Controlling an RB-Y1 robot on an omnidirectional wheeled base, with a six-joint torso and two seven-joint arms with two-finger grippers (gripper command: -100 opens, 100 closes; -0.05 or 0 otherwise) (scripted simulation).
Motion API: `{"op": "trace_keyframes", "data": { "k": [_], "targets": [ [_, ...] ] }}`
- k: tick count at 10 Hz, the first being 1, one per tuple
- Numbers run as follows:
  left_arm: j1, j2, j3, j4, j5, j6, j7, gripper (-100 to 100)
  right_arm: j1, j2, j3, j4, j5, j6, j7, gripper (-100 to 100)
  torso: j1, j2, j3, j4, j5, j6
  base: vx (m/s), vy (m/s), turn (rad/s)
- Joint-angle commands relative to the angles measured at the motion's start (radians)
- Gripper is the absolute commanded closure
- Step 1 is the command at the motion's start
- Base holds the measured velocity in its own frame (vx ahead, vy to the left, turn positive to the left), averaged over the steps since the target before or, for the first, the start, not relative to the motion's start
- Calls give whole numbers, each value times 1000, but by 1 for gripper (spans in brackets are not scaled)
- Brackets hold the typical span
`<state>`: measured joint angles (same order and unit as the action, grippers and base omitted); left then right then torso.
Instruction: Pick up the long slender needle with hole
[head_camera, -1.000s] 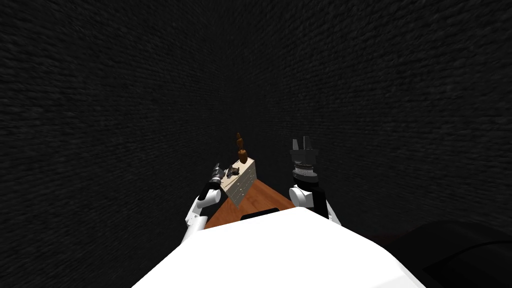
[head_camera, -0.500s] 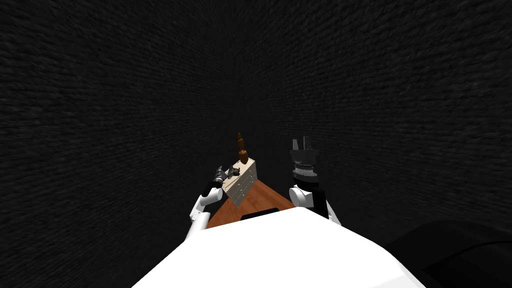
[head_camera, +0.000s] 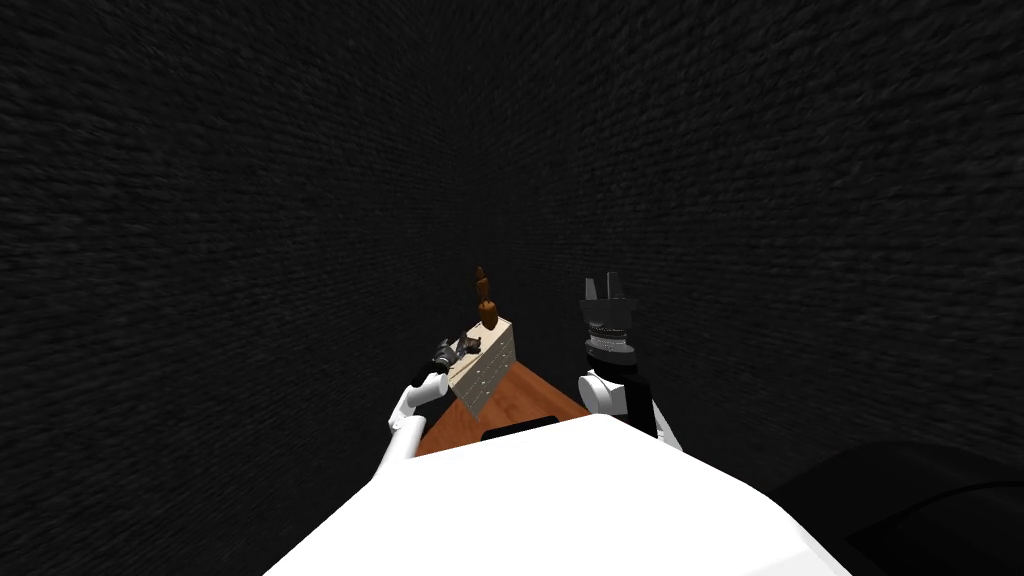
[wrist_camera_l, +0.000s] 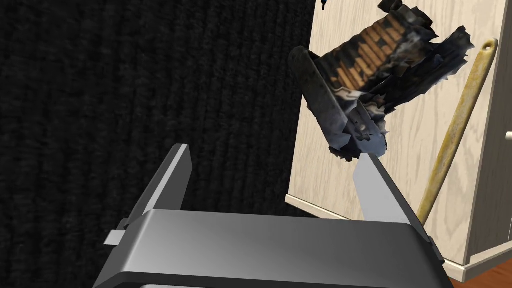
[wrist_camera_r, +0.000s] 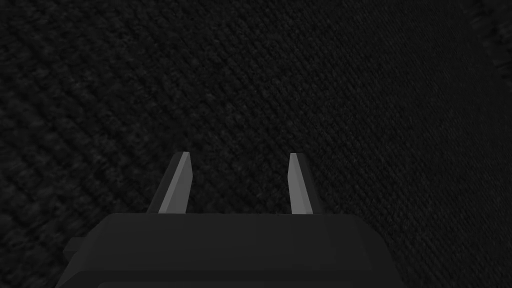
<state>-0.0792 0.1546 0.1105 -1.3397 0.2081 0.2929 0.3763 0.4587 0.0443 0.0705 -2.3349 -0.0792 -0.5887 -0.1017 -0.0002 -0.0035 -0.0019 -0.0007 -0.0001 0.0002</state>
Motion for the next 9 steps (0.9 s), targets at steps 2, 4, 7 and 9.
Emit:
{"op": "trace_keyframes", "data": {
  "k": [2, 4, 7, 9],
  "targets": [
    [-25, -6, 6, 62, 3, 68, 5, -100, 0, 0, 0, 0, 0, 0, 0, 0, 0, 0, 0, 0, 0, 0, 52, -2, 25],
    [-46, -9, 10, 105, 3, 104, 6, -100, 0, 0, 0, 0, 0, 0, 0, 0, 0, 0, 0, 0, 0, 0, 65, -5, 21],
    [-84, -15, 18, 224, 3, 166, 7, -100, 0, 0, 0, 0, 0, 0, 0, 0, 0, -2, -2, -1, 0, 0, 89, -10, 19],
    [-101, -17, 22, 267, 2, 199, 6, -100, 0, 0, 0, 0, 0, 0, 0, 0, 0, 0, 0, 0, 0, 0, 63, -7, 9]
  ]
}}
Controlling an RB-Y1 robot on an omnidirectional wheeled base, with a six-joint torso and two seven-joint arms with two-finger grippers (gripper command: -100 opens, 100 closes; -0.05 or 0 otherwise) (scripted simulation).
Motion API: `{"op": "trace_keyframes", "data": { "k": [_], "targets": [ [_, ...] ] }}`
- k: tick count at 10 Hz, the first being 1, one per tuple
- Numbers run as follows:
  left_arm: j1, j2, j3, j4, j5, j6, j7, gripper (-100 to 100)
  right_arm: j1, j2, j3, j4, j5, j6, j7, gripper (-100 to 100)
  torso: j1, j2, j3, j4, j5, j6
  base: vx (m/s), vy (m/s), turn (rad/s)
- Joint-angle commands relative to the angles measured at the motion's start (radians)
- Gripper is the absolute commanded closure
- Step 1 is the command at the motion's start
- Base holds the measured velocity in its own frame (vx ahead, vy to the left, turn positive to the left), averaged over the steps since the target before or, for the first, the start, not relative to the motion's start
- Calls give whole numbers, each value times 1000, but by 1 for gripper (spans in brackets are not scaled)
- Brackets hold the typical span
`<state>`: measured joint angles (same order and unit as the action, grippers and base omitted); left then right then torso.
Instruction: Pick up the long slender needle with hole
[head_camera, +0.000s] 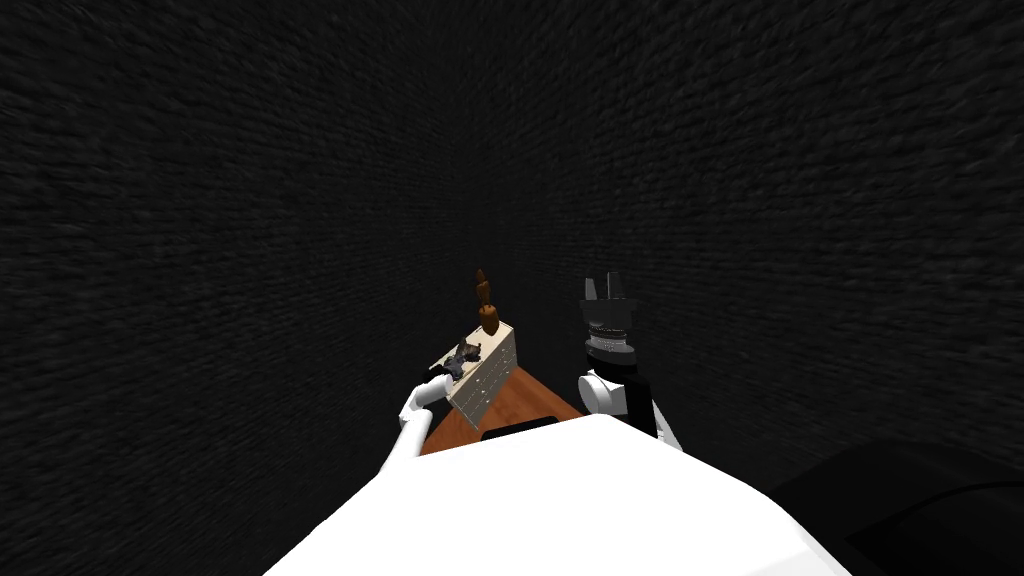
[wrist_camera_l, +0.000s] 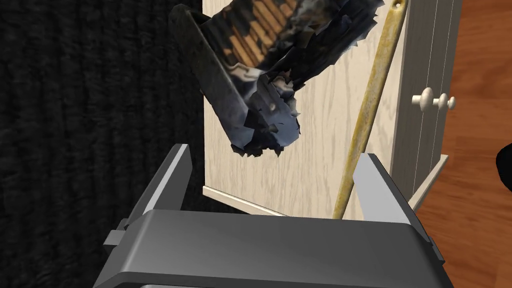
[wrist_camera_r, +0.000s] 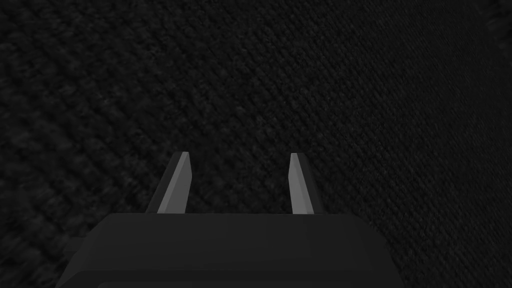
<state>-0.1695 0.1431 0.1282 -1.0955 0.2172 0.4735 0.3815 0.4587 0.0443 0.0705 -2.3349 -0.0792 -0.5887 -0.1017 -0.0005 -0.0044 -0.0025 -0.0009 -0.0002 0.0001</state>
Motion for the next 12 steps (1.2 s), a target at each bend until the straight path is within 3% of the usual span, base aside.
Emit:
{"op": "trace_keyframes", "data": {
  "k": [1, 12],
  "targets": [
    [-26, -8, 7, 50, -8, 46, 0, -100, 0, 0, 0, 0, 0, 0, 0, 0, 0, 0, 0, 0, 0, 0, 97, -5, 19],
    [-101, -20, 23, 311, -15, 184, -16, -100, 0, 0, 0, 0, 0, 0, 0, 0, -1, 0, 0, 0, 0, 0, 78, -11, 0]
  ]
}}
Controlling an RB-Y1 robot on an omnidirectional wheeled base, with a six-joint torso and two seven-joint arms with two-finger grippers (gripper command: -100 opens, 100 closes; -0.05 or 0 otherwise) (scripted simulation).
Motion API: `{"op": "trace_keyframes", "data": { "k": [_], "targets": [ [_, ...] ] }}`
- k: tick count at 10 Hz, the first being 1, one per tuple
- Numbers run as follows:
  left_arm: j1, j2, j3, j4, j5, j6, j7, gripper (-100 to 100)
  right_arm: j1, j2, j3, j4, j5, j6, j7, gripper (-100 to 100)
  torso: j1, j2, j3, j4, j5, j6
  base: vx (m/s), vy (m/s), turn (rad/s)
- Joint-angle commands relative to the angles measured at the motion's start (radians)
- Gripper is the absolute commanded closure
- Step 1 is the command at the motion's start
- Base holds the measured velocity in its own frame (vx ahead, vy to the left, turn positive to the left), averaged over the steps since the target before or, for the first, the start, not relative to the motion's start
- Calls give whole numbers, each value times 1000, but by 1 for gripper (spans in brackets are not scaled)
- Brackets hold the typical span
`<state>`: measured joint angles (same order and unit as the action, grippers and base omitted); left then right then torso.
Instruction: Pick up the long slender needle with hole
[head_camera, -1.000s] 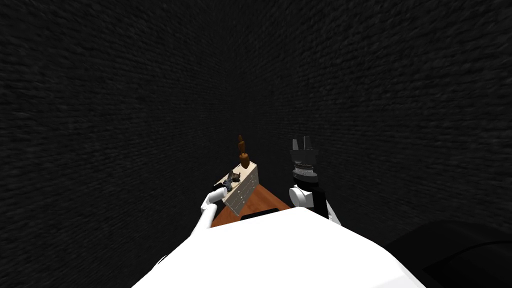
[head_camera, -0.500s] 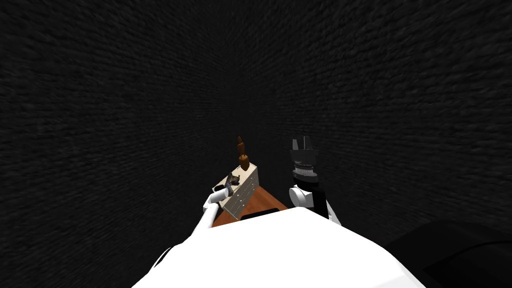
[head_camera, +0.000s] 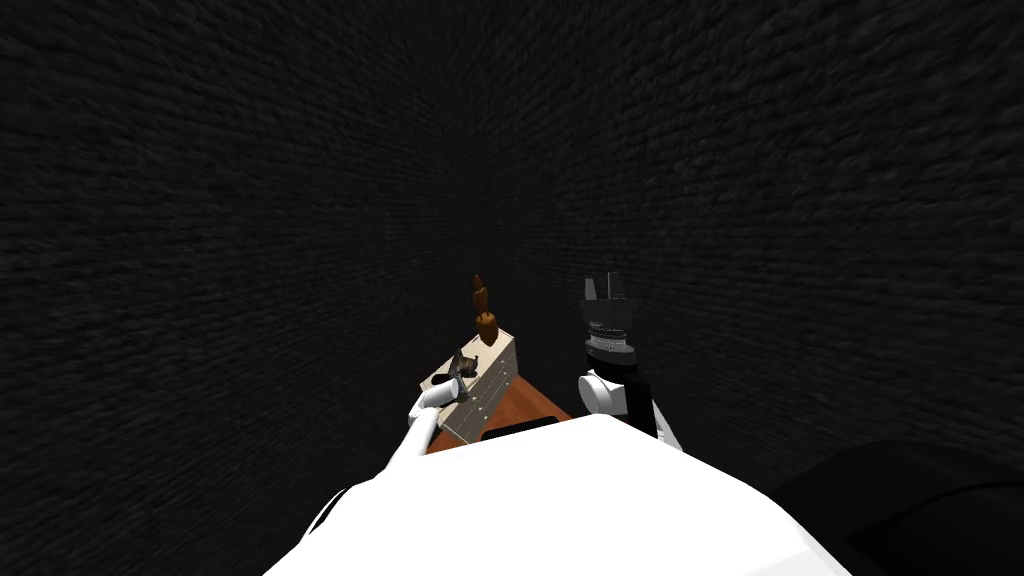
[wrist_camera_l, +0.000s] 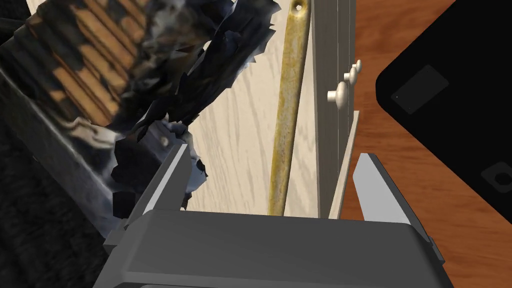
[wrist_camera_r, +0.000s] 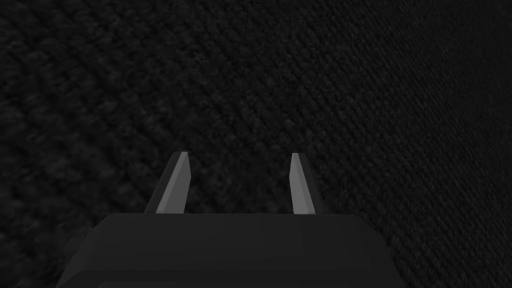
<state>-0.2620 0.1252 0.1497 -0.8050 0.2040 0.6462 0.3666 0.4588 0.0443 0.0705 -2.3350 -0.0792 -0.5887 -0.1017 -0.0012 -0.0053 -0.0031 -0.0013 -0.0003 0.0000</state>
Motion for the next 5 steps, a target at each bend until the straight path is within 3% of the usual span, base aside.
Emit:
{"op": "trace_keyframes", "data": {
  "k": [1, 4, 5],
  "targets": [
    [-15, -4, 2, 41, -3, 22, -3, -100, 0, 0, 0, 0, 0, 0, 0, 0, 0, 0, 0, 0, 0, 0, 94, -7, 0],
    [-23, -7, 4, 68, -5, 28, -4, -100, 0, 0, 0, 0, 0, 0, 0, 0, 1, 1, 0, 0, 0, 0, 64, -4, -4],
    [-25, -7, 4, 71, -5, 29, -4, 0, 0, 0, 0, 0, 0, 0, 0, 0, 1, 3, 2, 1, 0, 0, 6, -1, 2]
  ]
}}
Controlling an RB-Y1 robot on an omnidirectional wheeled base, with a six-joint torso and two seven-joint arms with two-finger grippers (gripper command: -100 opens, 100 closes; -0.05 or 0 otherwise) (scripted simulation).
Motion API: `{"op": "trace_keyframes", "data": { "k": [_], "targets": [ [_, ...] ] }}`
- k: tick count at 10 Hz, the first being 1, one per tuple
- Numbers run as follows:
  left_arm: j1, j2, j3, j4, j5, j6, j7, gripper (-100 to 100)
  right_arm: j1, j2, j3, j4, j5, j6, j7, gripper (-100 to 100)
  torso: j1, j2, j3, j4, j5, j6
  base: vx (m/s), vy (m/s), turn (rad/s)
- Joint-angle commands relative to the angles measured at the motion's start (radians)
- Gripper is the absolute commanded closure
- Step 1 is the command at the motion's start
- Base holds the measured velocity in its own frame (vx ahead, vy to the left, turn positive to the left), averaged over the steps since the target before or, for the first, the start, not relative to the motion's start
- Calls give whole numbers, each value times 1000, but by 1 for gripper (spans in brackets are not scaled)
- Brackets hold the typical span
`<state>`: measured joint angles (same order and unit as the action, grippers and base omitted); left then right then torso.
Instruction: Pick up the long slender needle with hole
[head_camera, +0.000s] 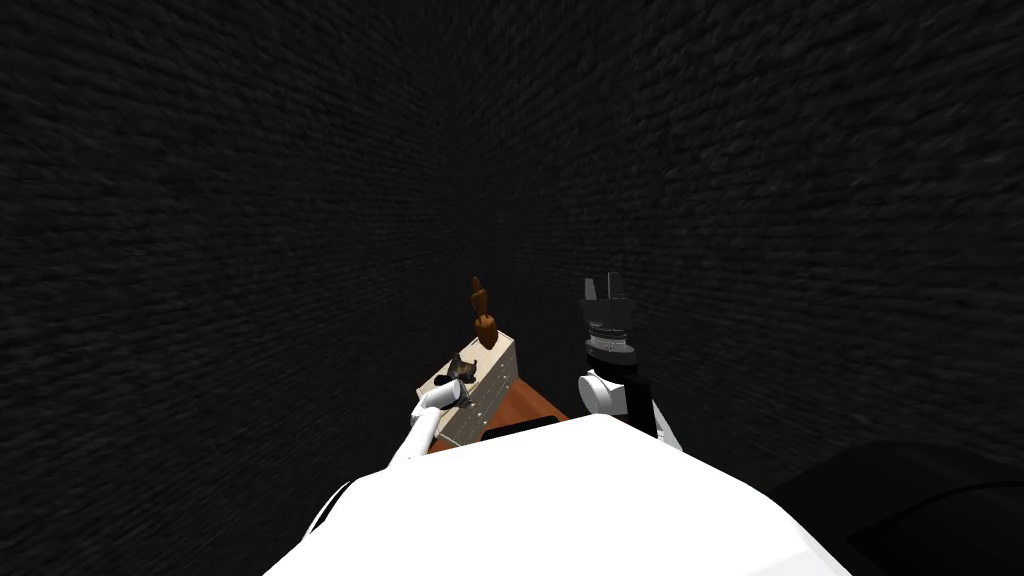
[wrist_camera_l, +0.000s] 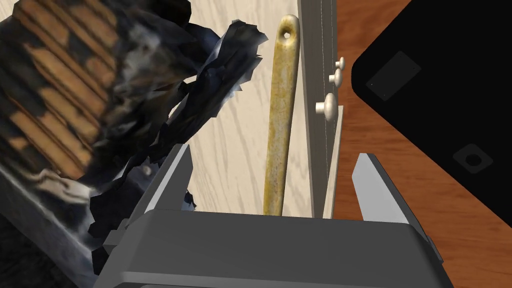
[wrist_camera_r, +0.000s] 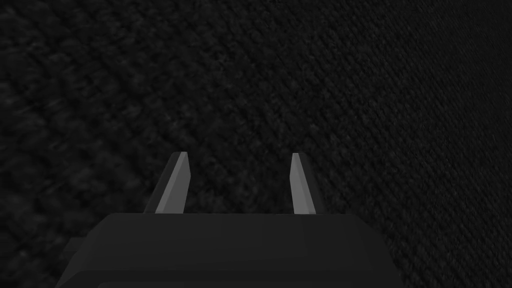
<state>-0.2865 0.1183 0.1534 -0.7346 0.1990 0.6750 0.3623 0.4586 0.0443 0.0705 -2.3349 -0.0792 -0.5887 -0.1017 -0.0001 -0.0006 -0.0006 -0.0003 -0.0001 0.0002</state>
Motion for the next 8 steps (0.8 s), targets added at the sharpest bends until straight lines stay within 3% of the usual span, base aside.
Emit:
{"op": "trace_keyframes", "data": {
  "k": [1, 3, 4, 6, 7, 8],
  "targets": [
    [20, 22, 27, 11, 41, -11, -34, -100, 0, 0, 0, 0, 0, 0, 0, 0, 0, 0, 0, 0, 0, 0, -2, -31, -248],
    [59, 66, 82, 32, 115, -33, -102, -100, 0, 0, 0, 0, 0, 0, 0, 0, -3, -1, -1, 0, 1, 2, 2, -78, -338],
    [59, 66, 82, 32, 122, -33, -102, -100, 0, 0, 0, 0, 0, 0, 0, 0, -4, -2, -1, -1, 1, 2, 3, -51, -84],
    [99, 111, 137, 53, 189, -54, -165, -100, 0, 0, 0, 0, 0, 0, 0, 0, -2, -3, -2, -1, 1, 2, 5, -56, -269],
    [99, 111, 137, 53, 204, -54, -169, -100, 0, 0, 0, 0, 0, 0, 0, 0, -2, -3, -2, -1, 1, 2, 2, -43, -95],
    [119, 133, 165, 63, 236, -65, -203, -100, 0, 0, 0, 0, 0, 0, 0, 0, -1, -3, -2, -1, 1, 2, 2, -54, -248]
  ]
}}
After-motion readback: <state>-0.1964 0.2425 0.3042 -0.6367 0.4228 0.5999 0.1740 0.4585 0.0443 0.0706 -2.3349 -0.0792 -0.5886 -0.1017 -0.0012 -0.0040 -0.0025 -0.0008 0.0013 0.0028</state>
